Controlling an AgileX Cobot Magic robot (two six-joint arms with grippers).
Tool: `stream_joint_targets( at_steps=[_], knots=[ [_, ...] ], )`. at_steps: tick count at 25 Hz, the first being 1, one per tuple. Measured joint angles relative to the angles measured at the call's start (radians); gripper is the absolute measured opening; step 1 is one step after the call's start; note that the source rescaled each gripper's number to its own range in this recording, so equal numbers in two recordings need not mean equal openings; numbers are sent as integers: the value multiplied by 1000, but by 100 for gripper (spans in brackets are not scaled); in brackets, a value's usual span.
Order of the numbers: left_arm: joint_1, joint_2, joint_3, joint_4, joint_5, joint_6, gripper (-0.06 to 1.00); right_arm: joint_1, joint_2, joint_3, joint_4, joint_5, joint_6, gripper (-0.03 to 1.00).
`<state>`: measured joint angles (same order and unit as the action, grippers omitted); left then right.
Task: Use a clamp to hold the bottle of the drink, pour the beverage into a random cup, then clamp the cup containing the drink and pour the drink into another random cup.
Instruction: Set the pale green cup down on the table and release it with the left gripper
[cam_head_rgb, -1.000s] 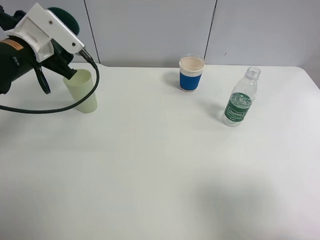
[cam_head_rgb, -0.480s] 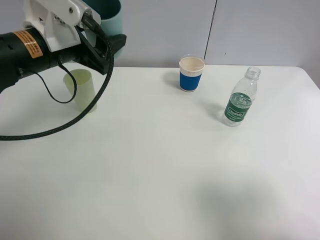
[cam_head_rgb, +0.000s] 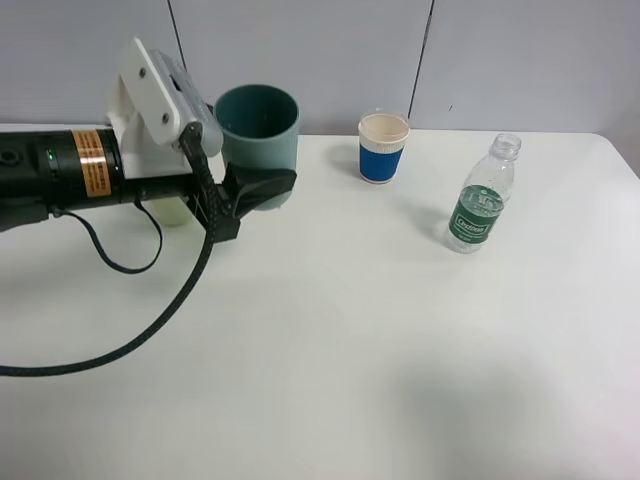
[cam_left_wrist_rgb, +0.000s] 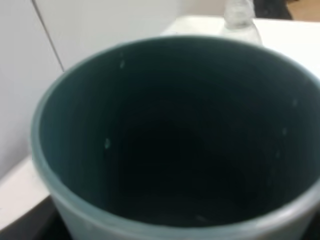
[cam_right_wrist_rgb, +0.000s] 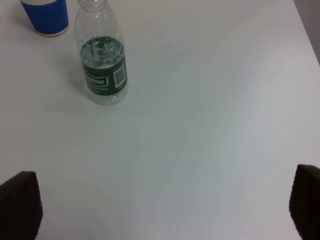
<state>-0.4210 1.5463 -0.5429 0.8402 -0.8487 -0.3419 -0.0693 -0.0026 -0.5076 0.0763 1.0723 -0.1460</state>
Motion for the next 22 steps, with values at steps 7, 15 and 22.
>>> stream_joint_targets(
  at_steps=[7,15,22],
  knots=[
    [0,116,125,-275,-230,182,3,0,0,0,0,0,0,99],
    [0,346,148,-436,-347,233,3,0,0,0,0,0,0,99],
    [0,449,148,-543,-348,378,3,0,0,0,0,0,0,99]
  ],
)
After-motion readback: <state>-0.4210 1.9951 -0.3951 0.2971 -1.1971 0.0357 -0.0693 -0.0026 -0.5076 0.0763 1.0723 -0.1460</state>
